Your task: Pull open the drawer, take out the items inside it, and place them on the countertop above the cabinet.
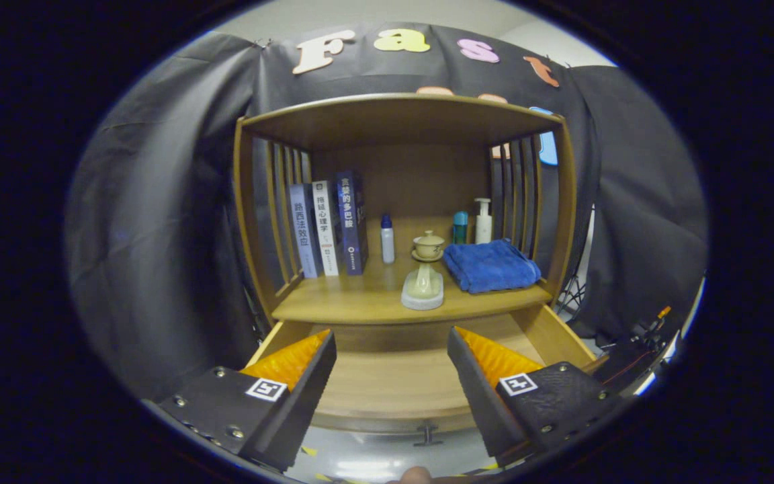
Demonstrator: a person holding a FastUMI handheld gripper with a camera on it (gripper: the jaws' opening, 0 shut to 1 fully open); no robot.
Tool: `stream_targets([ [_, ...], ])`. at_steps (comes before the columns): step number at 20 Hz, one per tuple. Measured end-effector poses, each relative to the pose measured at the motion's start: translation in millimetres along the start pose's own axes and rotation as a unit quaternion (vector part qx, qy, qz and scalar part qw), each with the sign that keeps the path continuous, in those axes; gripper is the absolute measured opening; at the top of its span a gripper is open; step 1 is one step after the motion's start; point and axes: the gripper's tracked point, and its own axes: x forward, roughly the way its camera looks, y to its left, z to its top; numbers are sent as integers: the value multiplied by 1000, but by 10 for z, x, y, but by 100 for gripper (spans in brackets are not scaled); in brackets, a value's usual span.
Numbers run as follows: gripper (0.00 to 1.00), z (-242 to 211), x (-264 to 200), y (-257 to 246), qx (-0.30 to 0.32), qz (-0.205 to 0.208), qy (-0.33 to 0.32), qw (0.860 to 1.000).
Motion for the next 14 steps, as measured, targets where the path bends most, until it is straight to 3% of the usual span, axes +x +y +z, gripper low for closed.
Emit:
stream_targets([
  [2,99,-107,-199,20,6,12,-12,1000],
  [8,99,-669,-469,-233,7,-23,-30,999],
  [11,99,-1050,-390,-144,27,6,-23,999],
  [14,99,-1416,-322,-343,19,-29,-7,999],
])
